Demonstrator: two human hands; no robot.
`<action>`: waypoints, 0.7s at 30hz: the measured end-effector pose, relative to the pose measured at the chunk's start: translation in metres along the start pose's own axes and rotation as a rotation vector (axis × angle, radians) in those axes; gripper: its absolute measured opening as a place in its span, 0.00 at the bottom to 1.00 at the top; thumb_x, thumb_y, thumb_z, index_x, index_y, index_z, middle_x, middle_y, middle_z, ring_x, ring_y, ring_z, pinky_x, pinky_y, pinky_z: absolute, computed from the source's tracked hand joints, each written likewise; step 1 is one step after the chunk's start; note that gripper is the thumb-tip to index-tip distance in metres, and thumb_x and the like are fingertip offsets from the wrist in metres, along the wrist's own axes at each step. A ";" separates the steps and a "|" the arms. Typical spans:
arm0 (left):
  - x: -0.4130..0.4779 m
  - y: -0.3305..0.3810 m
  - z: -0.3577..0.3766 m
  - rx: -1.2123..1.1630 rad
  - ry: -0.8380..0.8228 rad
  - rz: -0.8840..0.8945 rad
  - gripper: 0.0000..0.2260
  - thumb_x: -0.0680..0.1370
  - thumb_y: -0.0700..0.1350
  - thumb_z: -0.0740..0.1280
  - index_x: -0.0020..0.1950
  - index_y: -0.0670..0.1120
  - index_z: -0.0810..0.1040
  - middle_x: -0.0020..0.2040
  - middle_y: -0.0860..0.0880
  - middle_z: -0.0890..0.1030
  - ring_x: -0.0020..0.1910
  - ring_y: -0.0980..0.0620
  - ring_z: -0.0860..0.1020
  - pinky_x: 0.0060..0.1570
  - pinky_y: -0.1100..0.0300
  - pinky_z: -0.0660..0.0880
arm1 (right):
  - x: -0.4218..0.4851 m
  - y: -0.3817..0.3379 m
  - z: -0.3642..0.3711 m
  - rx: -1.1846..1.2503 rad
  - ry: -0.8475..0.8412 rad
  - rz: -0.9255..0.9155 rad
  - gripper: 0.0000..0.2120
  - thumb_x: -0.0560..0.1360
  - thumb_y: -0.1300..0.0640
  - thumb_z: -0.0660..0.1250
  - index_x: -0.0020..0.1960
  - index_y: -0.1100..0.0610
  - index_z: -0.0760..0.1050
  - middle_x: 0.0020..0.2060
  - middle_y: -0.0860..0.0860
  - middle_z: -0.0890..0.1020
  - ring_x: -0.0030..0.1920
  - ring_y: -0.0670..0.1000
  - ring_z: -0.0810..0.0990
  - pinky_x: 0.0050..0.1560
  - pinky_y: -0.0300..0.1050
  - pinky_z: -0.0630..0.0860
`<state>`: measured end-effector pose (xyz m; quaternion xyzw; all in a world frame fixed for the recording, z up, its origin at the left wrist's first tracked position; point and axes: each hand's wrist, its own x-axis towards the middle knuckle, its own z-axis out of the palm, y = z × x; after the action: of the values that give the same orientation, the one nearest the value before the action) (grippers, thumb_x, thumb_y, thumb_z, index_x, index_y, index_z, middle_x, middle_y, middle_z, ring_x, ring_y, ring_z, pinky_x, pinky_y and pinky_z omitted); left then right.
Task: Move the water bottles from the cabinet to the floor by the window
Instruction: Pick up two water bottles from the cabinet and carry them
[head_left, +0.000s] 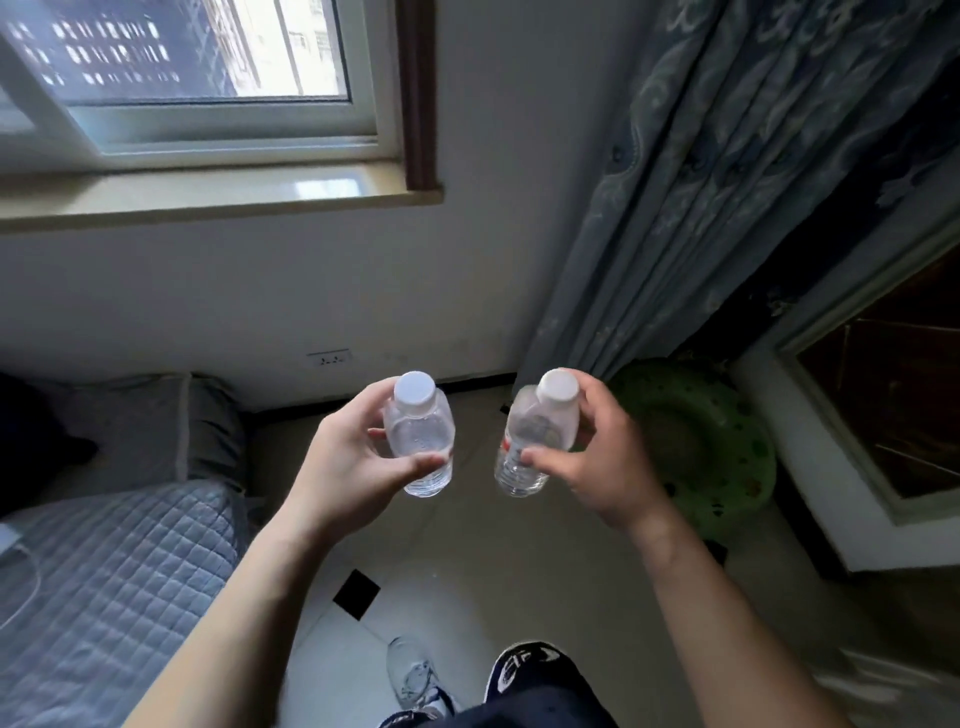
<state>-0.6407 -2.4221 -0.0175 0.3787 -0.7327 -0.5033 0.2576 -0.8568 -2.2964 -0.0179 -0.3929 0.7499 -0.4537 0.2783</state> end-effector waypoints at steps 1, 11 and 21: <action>0.004 -0.005 -0.010 -0.010 0.009 -0.009 0.29 0.62 0.46 0.81 0.59 0.62 0.76 0.51 0.57 0.83 0.49 0.53 0.83 0.53 0.50 0.80 | 0.006 -0.005 0.009 -0.002 -0.007 -0.001 0.36 0.60 0.61 0.81 0.64 0.47 0.71 0.54 0.42 0.82 0.53 0.43 0.81 0.53 0.40 0.78; 0.062 -0.046 -0.080 -0.036 0.078 -0.087 0.28 0.62 0.50 0.80 0.60 0.57 0.76 0.52 0.55 0.84 0.52 0.52 0.82 0.55 0.46 0.78 | 0.086 -0.033 0.078 -0.022 -0.127 0.016 0.32 0.58 0.53 0.79 0.61 0.46 0.75 0.50 0.41 0.84 0.53 0.44 0.82 0.57 0.52 0.79; 0.146 -0.081 -0.127 -0.026 0.141 -0.167 0.27 0.63 0.45 0.80 0.59 0.59 0.76 0.53 0.55 0.83 0.54 0.53 0.81 0.56 0.48 0.78 | 0.202 -0.048 0.137 -0.001 -0.261 0.008 0.31 0.59 0.56 0.79 0.60 0.42 0.75 0.51 0.41 0.84 0.53 0.46 0.82 0.57 0.54 0.79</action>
<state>-0.6047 -2.6270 -0.0478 0.4695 -0.6720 -0.5046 0.2708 -0.8432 -2.5433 -0.0462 -0.4456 0.7093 -0.3972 0.3750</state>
